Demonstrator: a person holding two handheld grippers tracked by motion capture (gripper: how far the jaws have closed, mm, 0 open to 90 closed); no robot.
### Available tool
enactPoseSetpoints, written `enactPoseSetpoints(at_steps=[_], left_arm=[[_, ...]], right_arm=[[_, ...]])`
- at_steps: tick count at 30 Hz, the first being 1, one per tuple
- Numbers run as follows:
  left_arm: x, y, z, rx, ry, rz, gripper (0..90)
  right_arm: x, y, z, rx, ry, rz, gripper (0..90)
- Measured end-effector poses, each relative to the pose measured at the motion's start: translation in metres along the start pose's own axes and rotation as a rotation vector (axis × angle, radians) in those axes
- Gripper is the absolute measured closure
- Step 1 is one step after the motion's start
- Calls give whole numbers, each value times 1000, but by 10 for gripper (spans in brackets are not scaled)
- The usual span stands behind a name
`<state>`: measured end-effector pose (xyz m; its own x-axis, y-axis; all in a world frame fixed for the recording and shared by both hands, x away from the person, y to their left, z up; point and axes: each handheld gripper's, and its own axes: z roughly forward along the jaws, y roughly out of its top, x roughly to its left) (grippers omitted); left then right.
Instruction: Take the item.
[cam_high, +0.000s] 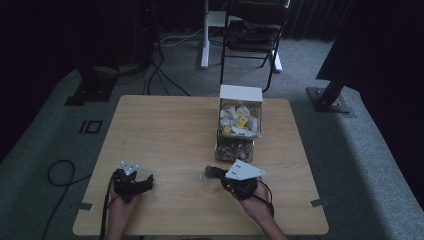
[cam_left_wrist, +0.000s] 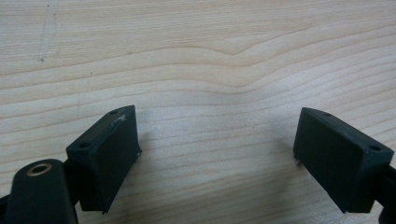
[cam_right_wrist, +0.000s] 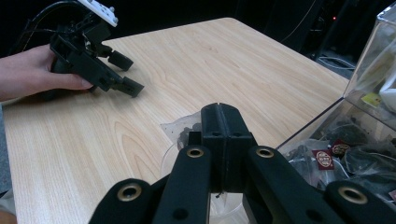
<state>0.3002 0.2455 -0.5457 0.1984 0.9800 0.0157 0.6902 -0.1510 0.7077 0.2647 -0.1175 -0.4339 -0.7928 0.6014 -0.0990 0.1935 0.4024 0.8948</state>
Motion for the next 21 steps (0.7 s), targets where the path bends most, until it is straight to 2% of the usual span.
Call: enactPoseSetpoints(at_steps=[1, 3, 5, 7, 12, 21], left_arm=[[0, 0, 0, 1, 0, 1, 149], [0, 0, 0, 2, 0, 2, 149], [0, 0, 0, 1, 0, 1, 149], [0, 0, 0, 0, 0, 1, 149], [0, 0, 0, 0, 0, -1, 149], [0, 0, 0, 0, 0, 0, 149]], right_arm=[[0, 0, 0, 0, 1, 5, 860], [-2, 0, 0, -2, 20, 18, 683], [-2, 1, 1, 2, 12, 21, 527], [-2, 1, 1, 6, 1, 27, 444], [-3, 0, 3, 22, 16, 40, 378], [-6, -3, 6, 45, 27, 52, 333]])
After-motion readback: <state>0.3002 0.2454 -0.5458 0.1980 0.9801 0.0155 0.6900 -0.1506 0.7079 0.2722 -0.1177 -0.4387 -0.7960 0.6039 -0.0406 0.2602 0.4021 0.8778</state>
